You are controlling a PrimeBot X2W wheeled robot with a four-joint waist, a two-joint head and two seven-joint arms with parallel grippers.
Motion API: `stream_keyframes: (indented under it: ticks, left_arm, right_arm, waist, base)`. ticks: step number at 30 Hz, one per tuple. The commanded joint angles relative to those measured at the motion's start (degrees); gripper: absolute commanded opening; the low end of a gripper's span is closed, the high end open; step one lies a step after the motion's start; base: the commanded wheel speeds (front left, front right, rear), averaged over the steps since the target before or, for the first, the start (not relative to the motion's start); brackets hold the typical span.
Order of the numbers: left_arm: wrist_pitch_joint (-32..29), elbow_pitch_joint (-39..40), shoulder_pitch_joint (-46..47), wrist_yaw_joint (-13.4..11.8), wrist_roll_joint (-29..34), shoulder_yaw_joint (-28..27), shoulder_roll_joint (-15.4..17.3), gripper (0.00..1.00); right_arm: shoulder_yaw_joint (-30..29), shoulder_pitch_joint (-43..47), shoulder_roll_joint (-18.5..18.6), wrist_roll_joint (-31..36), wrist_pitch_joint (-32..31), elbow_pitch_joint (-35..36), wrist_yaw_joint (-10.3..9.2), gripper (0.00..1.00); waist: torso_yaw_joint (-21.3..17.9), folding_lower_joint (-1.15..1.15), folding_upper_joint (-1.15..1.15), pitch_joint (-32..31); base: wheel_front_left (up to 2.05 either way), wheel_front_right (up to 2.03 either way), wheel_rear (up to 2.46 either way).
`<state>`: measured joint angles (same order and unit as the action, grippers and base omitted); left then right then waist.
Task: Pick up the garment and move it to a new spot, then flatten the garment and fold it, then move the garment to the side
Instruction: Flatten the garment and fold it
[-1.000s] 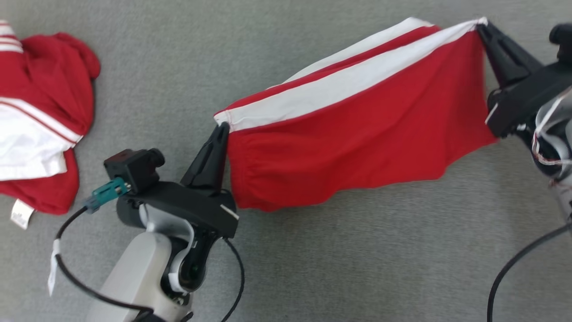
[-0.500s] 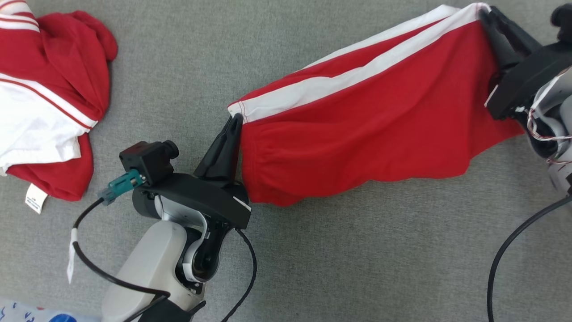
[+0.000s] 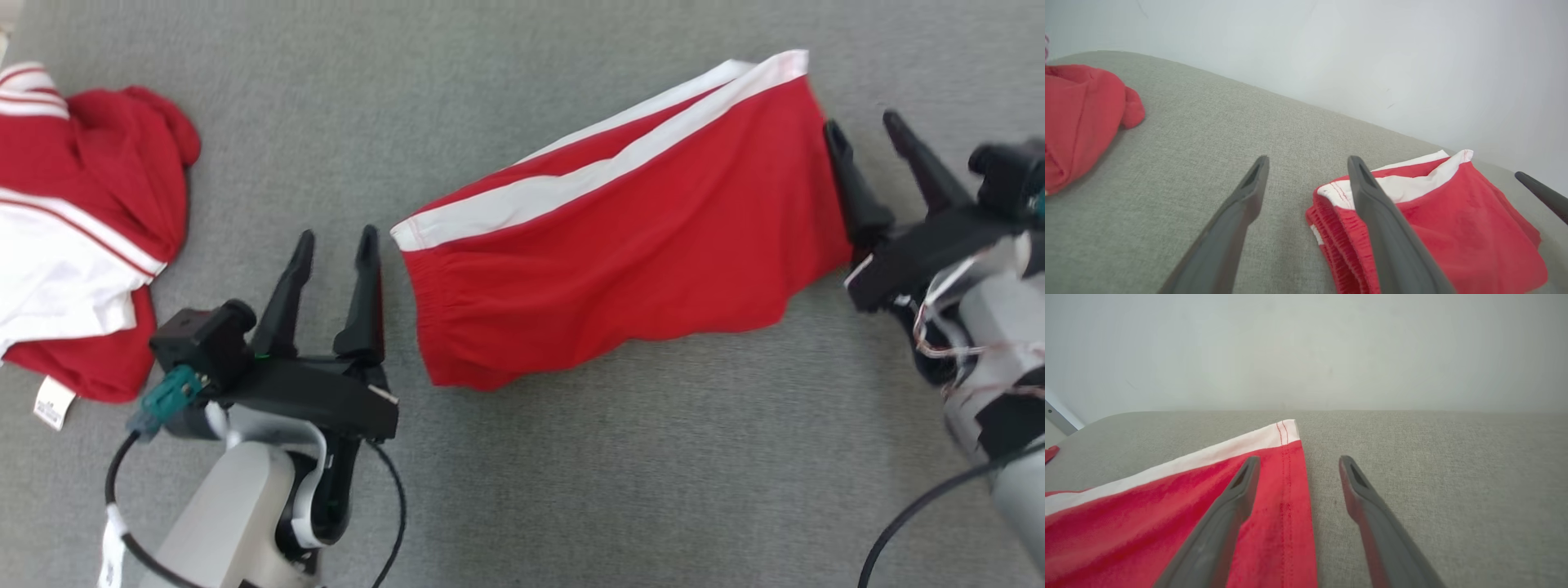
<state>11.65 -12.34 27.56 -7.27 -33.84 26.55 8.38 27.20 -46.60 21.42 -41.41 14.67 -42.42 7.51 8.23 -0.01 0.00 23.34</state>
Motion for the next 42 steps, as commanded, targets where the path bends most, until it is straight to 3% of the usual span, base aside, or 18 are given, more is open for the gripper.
stream_keyframes:
  ticks: [1, 5, 11, 18, 32, 42]
  left_arm:
    - [0.48, 0.44, -0.89, -0.68, 1.01, -0.11, 1.04, 1.00]
    - [1.56, 1.67, -2.62, -3.18, 3.99, -0.39, 3.14, 1.00]
    - [2.35, 1.28, -5.54, -6.46, 8.38, -0.32, 6.62, 1.00]
    - [3.20, 1.56, -9.65, -8.22, 7.17, -3.18, 6.04, 1.00]
    - [3.51, 2.67, -13.22, -6.27, 10.86, -6.38, 3.79, 1.00]
    - [3.53, 2.39, -11.66, -4.02, 13.19, -6.54, 1.70, 1.00]
  right_arm:
    - [-1.26, 1.88, -0.90, 0.16, 0.50, 0.70, -0.04, 1.00]
    - [-6.94, 7.25, -2.29, 4.84, 0.53, 5.74, -0.04, 1.00]
    - [-15.75, 18.63, -7.28, 15.28, 0.55, 15.84, -0.04, 1.00]
    - [-19.67, 26.74, -11.29, 20.40, 0.55, 21.85, -0.04, 1.00]
    - [-21.86, 29.69, -13.27, 22.70, 0.56, 23.51, -0.04, 1.00]
    - [-22.64, 25.65, -11.02, 22.34, -1.13, 19.23, -0.04, 1.00]
  waist:
    - [-2.11, 0.01, 0.00, -2.26]
    - [-3.85, 0.01, 0.00, -4.36]
    - [-6.42, 0.01, 0.00, -7.53]
    - [-7.17, 0.01, 0.00, -9.70]
    - [-6.52, 0.01, 0.00, -10.98]
    - [-3.69, 0.01, 0.00, -9.43]
  base:
    - [0.00, 0.00, 0.00]
    - [0.00, 0.00, 0.00]
    - [0.00, 0.00, 0.00]
    - [0.00, 0.00, 0.00]
    - [0.00, 0.00, 0.00]
    - [0.00, 0.00, 0.00]
